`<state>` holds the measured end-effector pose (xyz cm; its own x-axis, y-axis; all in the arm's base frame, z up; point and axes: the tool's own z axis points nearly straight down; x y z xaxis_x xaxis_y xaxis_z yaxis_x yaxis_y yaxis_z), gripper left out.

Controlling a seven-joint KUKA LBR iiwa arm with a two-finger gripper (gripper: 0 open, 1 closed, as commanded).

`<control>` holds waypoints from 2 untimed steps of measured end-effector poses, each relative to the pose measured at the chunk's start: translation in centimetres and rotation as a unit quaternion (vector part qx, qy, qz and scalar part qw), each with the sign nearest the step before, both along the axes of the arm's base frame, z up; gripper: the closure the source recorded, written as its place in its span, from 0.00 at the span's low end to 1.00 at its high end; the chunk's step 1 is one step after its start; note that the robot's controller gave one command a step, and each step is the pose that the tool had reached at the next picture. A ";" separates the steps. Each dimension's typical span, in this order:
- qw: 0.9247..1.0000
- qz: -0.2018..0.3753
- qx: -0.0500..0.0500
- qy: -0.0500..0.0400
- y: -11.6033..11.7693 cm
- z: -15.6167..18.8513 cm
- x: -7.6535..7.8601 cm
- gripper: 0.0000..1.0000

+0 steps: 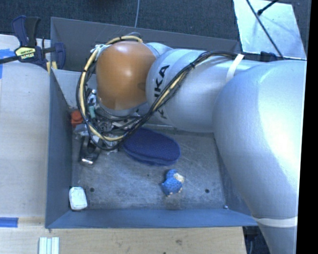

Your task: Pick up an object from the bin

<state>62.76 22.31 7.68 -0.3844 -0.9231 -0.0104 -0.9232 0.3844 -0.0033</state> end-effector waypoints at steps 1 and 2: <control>1.000 -0.019 -0.005 0.006 -1.3 11.4 -1.0 1.00; 0.966 0.257 -0.004 0.005 -3.5 16.7 -3.2 1.00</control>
Offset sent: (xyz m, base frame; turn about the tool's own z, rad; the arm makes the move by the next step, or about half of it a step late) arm -0.0092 -0.0122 0.1181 0.0364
